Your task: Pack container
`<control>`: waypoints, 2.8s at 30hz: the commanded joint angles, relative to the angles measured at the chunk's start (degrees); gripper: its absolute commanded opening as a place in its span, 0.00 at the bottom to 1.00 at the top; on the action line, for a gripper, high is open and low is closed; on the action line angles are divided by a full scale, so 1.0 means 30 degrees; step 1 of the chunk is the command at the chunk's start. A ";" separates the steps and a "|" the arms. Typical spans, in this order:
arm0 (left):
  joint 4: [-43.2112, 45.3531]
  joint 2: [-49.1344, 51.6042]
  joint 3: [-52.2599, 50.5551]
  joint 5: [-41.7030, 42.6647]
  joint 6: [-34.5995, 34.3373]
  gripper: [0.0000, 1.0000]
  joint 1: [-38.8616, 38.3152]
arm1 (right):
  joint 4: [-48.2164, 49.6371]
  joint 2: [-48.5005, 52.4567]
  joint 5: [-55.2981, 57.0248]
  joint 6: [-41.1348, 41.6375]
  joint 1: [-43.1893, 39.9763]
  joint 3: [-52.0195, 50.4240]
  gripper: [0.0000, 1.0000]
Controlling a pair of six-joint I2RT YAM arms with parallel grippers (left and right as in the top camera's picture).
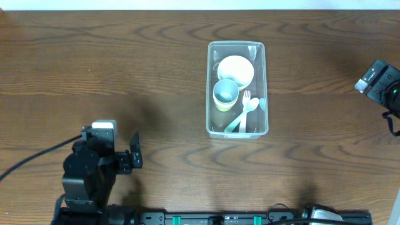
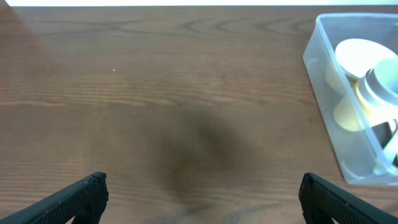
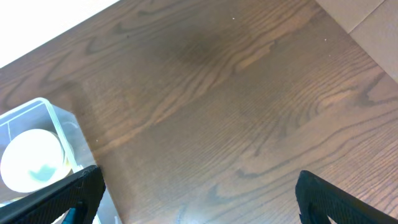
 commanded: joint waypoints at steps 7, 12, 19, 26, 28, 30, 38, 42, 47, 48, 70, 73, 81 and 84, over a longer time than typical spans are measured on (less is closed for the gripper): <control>0.0750 -0.2994 -0.3468 0.1158 -0.0087 0.98 0.0095 | -0.0036 -0.0124 0.0262 0.0262 -0.0138 0.0000 0.99; 0.1202 -0.4277 -0.4860 0.1413 -0.0087 0.98 0.0095 | -0.0036 -0.0124 0.0262 0.0262 -0.0146 0.0000 0.99; 0.1326 -0.5391 -0.5974 0.1413 -0.0087 0.98 0.0095 | -0.0029 -0.0124 0.0255 0.0262 -0.0138 0.0000 0.99; 0.1319 -0.6084 -0.6798 0.1421 -0.0095 0.98 0.0095 | -0.0036 -0.0124 0.0255 0.0262 -0.0138 0.0000 0.99; 0.1319 -0.6390 -0.7053 0.1494 -0.0087 0.98 0.0095 | -0.0036 -0.0124 0.0255 0.0262 -0.0138 0.0000 0.99; 0.1326 -0.6747 -0.7329 0.1603 -0.0095 0.98 0.0095 | -0.0036 -0.0124 0.0255 0.0262 -0.0138 0.0000 0.99; 0.1319 -0.7504 -0.7963 0.1996 -0.0160 0.98 0.0095 | -0.0029 -0.0124 0.0255 0.0262 -0.0146 0.0000 0.99; 0.1275 -0.7781 -0.7970 0.1974 -0.0153 0.98 0.0095 | -0.0036 -0.0124 0.0262 0.0262 -0.0138 0.0000 0.99; 0.0954 -0.7970 -0.7985 0.1974 -0.0153 0.98 0.0095 | -0.0036 -0.0124 0.0262 0.0262 -0.0146 0.0000 0.99; 0.0918 -0.7970 -0.7985 0.1974 -0.0160 0.98 0.0095 | -0.0029 -0.0124 0.0255 0.0262 -0.0146 0.0000 0.99; 0.0874 -0.7963 -0.7985 0.1982 -0.0160 0.98 0.0095 | -0.0029 -0.0124 0.0255 0.0262 -0.0138 0.0000 0.99; 0.0874 -0.7963 -0.7985 0.1974 -0.0160 0.98 0.0095 | -0.0036 -0.0124 0.0262 0.0255 -0.0138 0.0000 0.99; 0.0874 -0.7963 -0.7985 0.1974 -0.0160 0.98 0.0095 | -0.0029 -0.0124 0.0262 0.0255 -0.0146 0.0000 0.99; 0.0874 -0.7963 -0.7985 0.1974 -0.0160 0.98 0.0095 | -0.0036 -0.0124 0.0255 0.0262 -0.0138 0.0000 0.99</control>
